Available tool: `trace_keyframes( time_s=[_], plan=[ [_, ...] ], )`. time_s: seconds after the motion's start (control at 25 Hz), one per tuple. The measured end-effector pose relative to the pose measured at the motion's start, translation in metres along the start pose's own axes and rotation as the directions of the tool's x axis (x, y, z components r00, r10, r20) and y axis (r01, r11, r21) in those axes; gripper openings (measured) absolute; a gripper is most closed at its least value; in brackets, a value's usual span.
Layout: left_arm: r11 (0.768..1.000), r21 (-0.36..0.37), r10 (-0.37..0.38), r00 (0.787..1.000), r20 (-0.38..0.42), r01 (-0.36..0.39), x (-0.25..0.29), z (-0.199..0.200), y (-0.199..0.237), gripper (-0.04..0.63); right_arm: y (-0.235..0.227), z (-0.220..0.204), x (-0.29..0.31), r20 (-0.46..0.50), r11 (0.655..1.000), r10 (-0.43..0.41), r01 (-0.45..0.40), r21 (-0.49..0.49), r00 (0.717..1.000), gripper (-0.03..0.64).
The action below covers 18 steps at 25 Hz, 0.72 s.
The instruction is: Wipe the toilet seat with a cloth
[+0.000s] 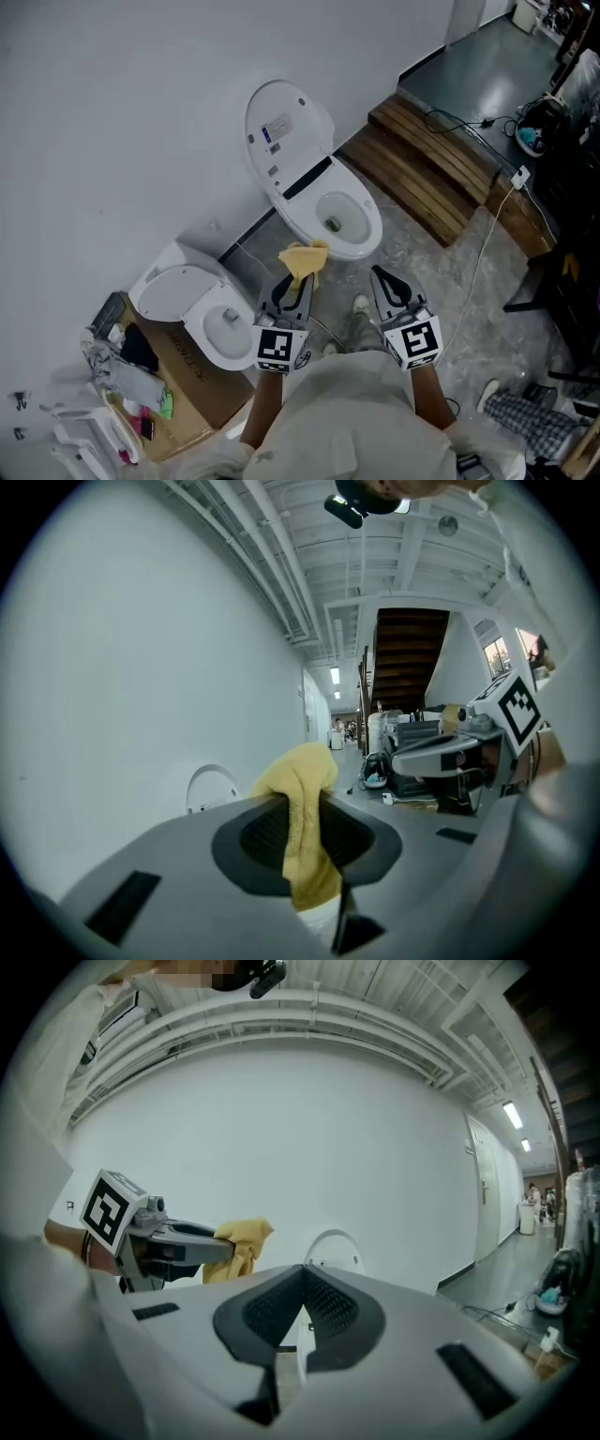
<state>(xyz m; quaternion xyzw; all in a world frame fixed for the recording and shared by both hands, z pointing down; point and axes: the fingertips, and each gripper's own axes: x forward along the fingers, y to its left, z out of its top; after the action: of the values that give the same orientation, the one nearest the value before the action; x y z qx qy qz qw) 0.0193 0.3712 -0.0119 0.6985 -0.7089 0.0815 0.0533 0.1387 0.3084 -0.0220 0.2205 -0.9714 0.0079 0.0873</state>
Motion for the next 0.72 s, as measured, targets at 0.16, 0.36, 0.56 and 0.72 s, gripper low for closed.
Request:
trace_keyframes(
  time_s=[0.16,0.36,0.56,0.72],
  plan=[
    [0.999,0.002,0.053,0.999,-0.008,-0.053,0.038,0.011,0.009,0.083,-0.034,0.009,0.030,0.014,0.998,0.060,-0.060,0.000,0.998,0.008],
    [0.993,0.001,0.114,0.993,-0.013,-0.114,0.082,0.025,0.013,0.083,-0.077,0.016,0.060,0.017,0.992,0.126,-0.126,0.001,0.992,0.008],
    [0.988,-0.012,0.152,0.988,-0.025,-0.153,0.114,0.026,0.013,0.083,-0.117,0.013,0.083,0.023,0.989,0.141,-0.142,0.029,0.990,0.008],
    [0.988,-0.015,0.153,0.987,-0.049,-0.153,0.131,0.021,0.016,0.083,-0.132,0.002,0.096,0.007,0.988,0.139,-0.140,0.059,0.990,0.008]
  ],
)
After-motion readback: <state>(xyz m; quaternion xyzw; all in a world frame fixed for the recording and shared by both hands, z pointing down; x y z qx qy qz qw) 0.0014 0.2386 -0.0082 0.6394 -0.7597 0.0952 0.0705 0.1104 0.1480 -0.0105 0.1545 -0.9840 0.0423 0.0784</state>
